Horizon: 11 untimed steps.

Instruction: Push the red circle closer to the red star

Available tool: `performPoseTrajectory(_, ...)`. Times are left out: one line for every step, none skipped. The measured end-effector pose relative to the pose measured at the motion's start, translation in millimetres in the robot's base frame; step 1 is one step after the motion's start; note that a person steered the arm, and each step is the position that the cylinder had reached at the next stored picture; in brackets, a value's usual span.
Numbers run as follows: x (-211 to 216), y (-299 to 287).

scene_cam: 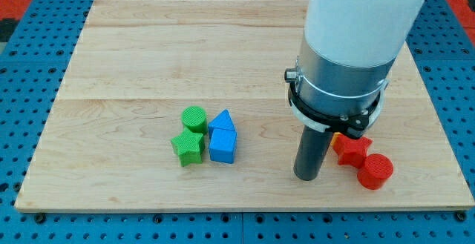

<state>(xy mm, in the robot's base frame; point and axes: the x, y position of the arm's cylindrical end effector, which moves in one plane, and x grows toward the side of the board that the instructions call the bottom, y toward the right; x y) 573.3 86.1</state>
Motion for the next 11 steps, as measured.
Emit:
performPoseTrajectory(2, 0)
performPoseTrajectory(8, 0)
performPoseTrajectory(17, 29)
performPoseTrajectory(27, 69)
performPoseTrajectory(31, 105)
performPoseTrajectory(31, 122)
performPoseTrajectory(31, 125)
performPoseTrajectory(29, 127)
performPoseTrajectory(15, 129)
performPoseTrajectory(16, 145)
performPoseTrajectory(24, 178)
